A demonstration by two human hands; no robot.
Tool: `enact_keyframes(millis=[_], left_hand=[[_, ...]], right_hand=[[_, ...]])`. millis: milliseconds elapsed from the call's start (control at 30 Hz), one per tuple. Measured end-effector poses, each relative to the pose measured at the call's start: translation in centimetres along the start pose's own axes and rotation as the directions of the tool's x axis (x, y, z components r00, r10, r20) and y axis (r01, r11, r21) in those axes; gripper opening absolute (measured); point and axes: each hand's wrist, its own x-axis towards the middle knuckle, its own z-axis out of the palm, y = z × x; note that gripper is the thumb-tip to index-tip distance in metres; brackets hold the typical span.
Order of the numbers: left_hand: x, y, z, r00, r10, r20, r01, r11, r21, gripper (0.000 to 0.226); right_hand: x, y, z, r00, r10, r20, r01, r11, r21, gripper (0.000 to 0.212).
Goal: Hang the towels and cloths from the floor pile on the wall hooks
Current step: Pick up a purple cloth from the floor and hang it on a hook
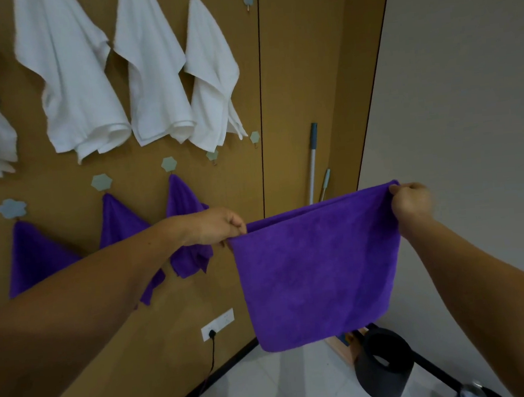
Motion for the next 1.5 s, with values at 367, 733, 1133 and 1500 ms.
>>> enact_keyframes(millis=[367,733,1133,1500], left_hand=[[0.4,-0.6,-0.3,0.963,0.054,-0.264,-0.111,0.972,-0.207,0.045],[1.8,0.0,-0.1,0.880,0.077,-0.469,-0.337,0.798,-0.500,0.025],[3.9,8.0,0.4,0.968,0.121,-0.219,-0.209,0.872,-0.442,0.023],[2.3,2.9,2.1,0.996,0.029,-0.082,-0.071,0.822,-0.565,0.033]], right_hand=[[1.2,1.2,-1.0,0.999,0.050,-0.014,-0.050,0.999,-0.016,0.010],[1.6,1.0,-0.6,0.994,0.114,0.008,-0.114,0.991,0.075,0.019],[-6.4,-2.6,3.3,0.801,-0.229,0.553,0.269,0.963,0.009,0.058],[-13.2,-3.3,6.6,0.559,-0.263,0.787,0.239,0.959,0.151,0.026]])
